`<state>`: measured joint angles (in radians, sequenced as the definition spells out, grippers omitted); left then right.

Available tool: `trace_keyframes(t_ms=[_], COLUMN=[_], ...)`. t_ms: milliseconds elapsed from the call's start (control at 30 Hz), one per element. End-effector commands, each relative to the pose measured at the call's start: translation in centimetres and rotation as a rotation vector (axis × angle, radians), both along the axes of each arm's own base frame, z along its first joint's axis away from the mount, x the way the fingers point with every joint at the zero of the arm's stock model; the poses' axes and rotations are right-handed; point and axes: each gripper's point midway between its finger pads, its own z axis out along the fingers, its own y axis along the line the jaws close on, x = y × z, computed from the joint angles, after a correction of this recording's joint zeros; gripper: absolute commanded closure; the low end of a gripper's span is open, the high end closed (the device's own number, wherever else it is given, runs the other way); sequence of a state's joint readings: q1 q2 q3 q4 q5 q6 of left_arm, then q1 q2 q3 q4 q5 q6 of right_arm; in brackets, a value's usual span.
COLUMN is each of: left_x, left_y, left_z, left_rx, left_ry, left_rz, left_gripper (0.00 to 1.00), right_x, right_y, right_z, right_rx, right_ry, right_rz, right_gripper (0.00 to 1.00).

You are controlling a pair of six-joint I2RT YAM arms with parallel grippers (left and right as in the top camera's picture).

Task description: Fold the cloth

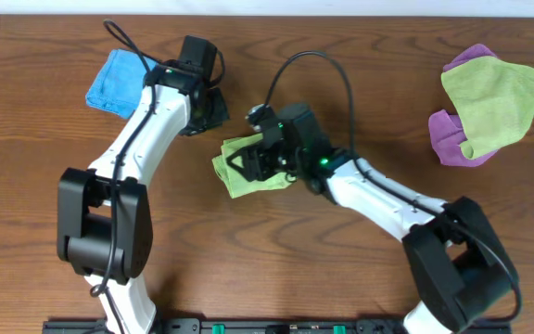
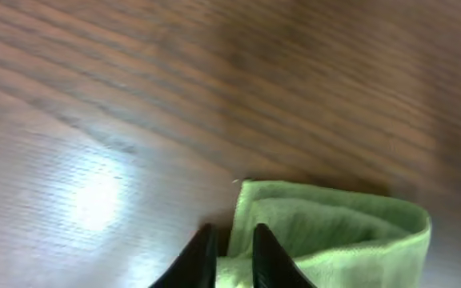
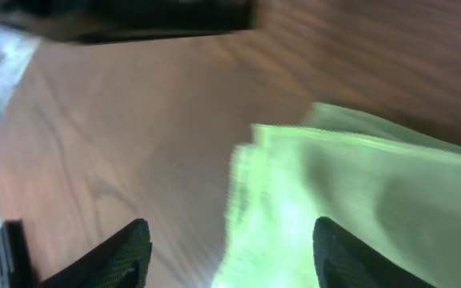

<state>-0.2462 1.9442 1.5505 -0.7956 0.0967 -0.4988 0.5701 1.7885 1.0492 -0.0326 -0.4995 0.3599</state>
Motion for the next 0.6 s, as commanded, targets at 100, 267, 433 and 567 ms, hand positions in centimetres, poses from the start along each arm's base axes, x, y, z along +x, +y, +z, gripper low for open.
trace_keyframes(t_ms=[100, 267, 433, 567], left_x=[-0.5, -1.5, -3.3, -4.6], left_y=[1.3, 0.4, -1.0, -1.4], left_z=[2.3, 2.2, 2.3, 2.2], left_rx=[-0.018, -0.091, -0.187, -0.217], left_ry=[-0.007, 0.041, 0.123, 0.179], left_rz=[-0.002, -0.026, -0.045, -0.039], left_gripper=[0.58, 0.17, 0.05, 0.05], right_x=[2.1, 0.8, -2.8, -5.8], right_y=[-6.3, -11.0, -16.1, -20.6], right_z=[4.6, 6.9, 8.0, 8.7], right_rx=[-0.033, -0.141, -0.262, -0.316], right_ry=[-0.066, -0.124, -0.088, -0.031], right_rz=[-0.089, -0.109, -0.116, -0.197], right_gripper=[0.01, 0.01, 0.01, 0.01])
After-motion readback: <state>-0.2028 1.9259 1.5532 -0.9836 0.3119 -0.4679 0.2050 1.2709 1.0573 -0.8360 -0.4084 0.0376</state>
